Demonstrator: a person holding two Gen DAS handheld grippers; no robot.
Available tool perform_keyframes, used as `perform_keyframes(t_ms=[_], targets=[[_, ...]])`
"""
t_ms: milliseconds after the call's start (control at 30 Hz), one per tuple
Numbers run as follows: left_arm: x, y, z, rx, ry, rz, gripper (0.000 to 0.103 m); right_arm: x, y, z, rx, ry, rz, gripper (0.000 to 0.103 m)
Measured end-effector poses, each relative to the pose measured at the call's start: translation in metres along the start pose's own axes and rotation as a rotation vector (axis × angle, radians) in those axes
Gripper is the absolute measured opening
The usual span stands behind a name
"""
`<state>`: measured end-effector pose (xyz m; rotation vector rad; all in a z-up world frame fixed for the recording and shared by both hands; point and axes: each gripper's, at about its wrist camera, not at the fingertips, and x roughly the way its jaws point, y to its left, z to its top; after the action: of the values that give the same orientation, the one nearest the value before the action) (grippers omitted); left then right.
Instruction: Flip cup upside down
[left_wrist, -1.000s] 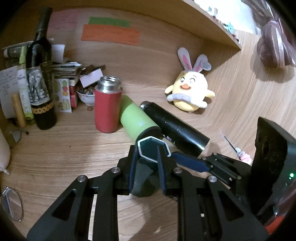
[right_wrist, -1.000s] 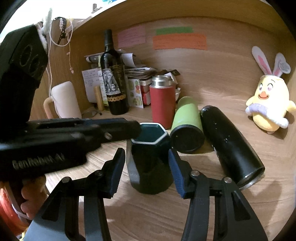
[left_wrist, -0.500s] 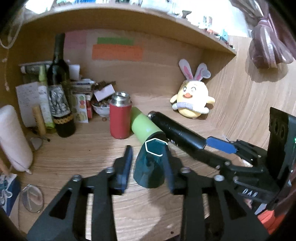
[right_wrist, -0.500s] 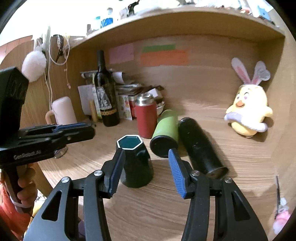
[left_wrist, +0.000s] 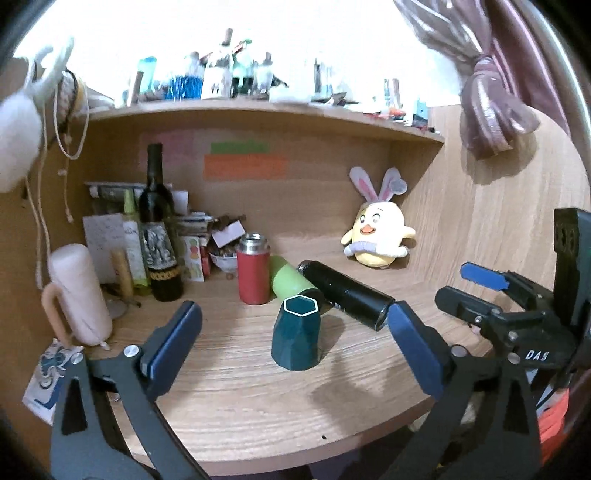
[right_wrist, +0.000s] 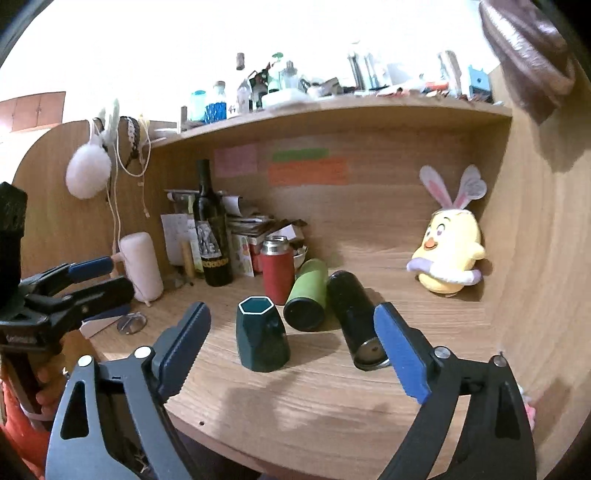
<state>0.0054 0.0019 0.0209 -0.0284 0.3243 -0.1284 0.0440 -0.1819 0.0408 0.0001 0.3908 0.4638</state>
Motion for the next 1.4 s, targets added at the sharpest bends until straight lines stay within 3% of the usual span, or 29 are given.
perform_keyframes(t_ms=[367, 933, 1400], targets=[[-0.032, -0.025, -0.012, 0.041, -0.049, 0.054, 0.103, -0.039, 0.0, -0.001, 0.02, -0.064, -0.043, 0.103], [-0.024, -0.018, -0.013, -0.013, -0.016, 0.056, 0.103, -0.042, -0.005, -0.005, 0.034, -0.059, -0.047, 0.103], [-0.025, -0.021, -0.015, 0.003, -0.019, 0.046, 0.103, -0.044, -0.002, -0.006, 0.021, -0.063, -0.047, 0.103]])
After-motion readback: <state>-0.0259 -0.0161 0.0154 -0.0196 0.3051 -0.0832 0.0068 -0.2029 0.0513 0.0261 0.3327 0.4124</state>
